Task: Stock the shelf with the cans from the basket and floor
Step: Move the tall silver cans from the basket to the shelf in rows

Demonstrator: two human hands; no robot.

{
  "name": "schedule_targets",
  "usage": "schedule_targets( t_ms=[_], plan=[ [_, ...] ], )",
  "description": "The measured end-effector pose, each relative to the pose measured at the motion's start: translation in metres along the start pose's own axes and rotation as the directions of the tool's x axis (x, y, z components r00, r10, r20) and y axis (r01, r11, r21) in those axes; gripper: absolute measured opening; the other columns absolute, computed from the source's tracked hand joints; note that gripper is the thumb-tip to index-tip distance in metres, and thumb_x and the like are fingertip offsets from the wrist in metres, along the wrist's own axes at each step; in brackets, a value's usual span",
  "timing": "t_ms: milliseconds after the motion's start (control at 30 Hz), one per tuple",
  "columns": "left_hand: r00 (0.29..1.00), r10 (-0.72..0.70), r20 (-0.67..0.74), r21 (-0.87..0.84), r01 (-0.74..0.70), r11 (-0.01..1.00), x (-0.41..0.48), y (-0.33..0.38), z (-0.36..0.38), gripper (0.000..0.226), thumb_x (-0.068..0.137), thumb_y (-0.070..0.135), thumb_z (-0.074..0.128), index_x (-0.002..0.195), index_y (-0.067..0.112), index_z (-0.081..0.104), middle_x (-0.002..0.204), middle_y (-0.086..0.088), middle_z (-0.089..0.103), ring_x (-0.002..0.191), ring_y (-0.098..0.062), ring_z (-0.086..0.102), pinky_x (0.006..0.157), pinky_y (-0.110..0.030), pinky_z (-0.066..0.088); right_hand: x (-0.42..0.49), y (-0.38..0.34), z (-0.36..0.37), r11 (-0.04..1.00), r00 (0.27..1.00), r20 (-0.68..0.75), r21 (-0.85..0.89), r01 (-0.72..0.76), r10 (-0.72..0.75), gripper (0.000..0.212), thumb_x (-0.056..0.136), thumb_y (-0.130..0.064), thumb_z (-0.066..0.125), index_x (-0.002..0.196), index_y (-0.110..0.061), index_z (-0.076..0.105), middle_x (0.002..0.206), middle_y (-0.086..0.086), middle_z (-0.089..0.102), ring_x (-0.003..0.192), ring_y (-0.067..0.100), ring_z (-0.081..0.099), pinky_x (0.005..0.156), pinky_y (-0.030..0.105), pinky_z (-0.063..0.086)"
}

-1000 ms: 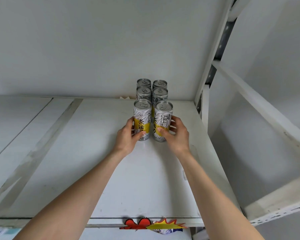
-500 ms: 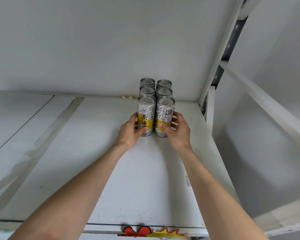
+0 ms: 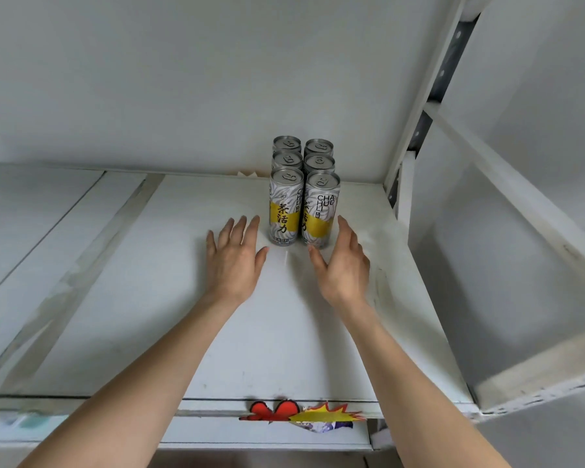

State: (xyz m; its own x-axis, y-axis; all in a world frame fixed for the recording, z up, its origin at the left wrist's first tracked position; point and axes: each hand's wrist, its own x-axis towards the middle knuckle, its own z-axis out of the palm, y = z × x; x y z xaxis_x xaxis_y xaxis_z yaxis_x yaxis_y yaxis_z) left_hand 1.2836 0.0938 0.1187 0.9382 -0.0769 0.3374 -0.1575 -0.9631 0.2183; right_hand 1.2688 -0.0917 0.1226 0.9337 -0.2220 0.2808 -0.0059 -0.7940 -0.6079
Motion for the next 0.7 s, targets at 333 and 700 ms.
schedule_targets(
  t_ms=[333,700],
  plan=[
    [0.994,0.099,-0.056,0.160,-0.088,0.983,-0.094,-0.008,-0.055,0.056,0.092,0.035,0.055,0.142,0.013,0.042,0.150,-0.016,0.038,0.142,-0.034,0.027,0.111,-0.065,0.008,-0.100,-0.023,-0.024,0.953,0.998,-0.051,-0.303,0.017,-0.034,0.070,0.094,-0.050,0.047,0.152,-0.015,0.027,0.158,0.011,0.031,0.145,0.029,0.026,0.114,0.059,0.014],
    [0.992,0.125,0.021,0.155,-0.126,0.980,-0.231,-0.027,-0.082,0.058,0.094,0.046,0.046,0.143,0.016,0.039,0.153,-0.015,0.032,0.144,-0.033,0.022,0.111,-0.066,0.009,-0.241,-0.042,-0.051,0.922,0.999,-0.021,-0.386,0.016,-0.026,0.072,0.094,-0.055,0.044,0.151,-0.014,0.030,0.158,0.012,0.030,0.146,0.032,0.027,0.113,0.062,0.018]
  ],
)
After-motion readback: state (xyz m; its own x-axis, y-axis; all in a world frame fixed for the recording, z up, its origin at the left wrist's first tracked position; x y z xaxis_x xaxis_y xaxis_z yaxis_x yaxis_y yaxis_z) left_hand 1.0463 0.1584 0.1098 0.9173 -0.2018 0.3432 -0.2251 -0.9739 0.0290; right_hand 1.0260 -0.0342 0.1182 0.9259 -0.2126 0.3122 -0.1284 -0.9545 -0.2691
